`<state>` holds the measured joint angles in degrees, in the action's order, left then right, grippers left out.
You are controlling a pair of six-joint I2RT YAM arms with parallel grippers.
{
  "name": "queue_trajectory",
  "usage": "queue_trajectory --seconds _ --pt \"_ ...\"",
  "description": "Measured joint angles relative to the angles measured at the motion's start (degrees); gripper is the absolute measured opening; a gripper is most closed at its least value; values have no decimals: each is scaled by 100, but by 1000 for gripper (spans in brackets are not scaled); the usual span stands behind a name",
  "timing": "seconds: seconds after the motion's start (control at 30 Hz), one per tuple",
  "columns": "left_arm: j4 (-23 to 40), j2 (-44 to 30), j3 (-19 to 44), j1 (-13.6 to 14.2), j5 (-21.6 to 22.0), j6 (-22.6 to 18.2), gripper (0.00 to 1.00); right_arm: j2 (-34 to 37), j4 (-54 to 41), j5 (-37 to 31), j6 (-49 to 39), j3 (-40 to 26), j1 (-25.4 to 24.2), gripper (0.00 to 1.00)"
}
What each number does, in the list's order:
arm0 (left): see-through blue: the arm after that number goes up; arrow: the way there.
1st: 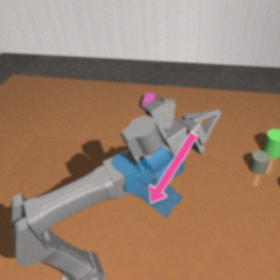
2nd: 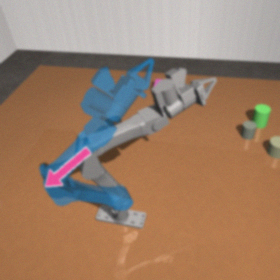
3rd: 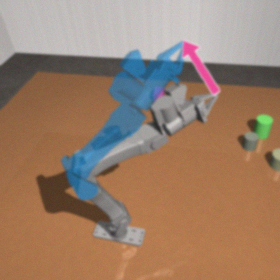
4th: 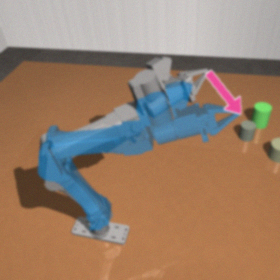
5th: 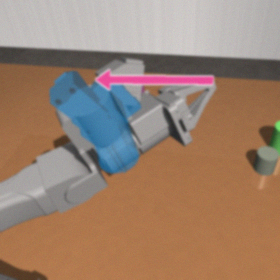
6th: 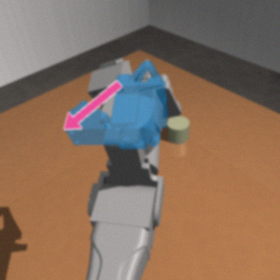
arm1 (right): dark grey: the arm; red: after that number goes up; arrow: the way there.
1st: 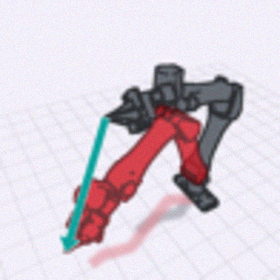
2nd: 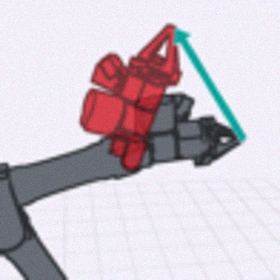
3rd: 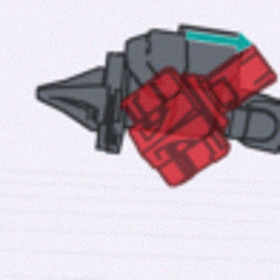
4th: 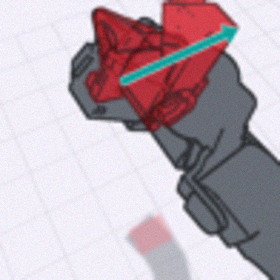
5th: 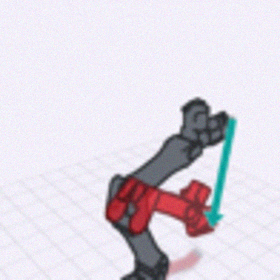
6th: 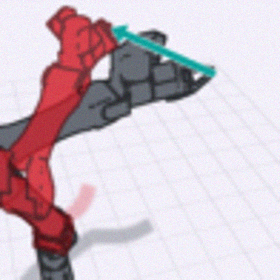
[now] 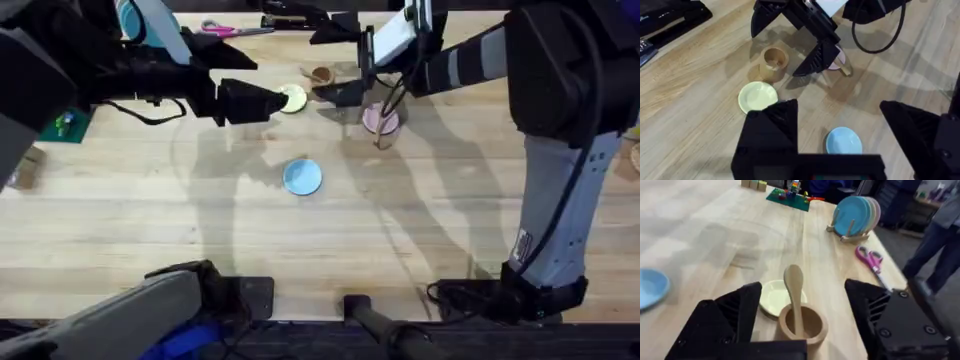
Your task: Pick up a utensil and set it on the pink plate, then put the other utensil in the container.
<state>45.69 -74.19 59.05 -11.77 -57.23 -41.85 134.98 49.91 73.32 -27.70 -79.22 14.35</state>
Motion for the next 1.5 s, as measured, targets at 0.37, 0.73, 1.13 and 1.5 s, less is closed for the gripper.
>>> queue_trajectory --seconds 0.37,0.73,1.13,1.5 --pt "0 0 0 0 0 0 993 -818 -1242 -837 1216 28 84 996" --pt "0 0 0 0 0 0 994 -2404 -4651 -2510 919 28 127 996" --pt "0 0 0 0 0 0 993 -3899 -7049 -3514 833 151 121 997" --pt "0 0 0 0 0 0 995 -5254 -8190 -3818 817 1202 -282 996"
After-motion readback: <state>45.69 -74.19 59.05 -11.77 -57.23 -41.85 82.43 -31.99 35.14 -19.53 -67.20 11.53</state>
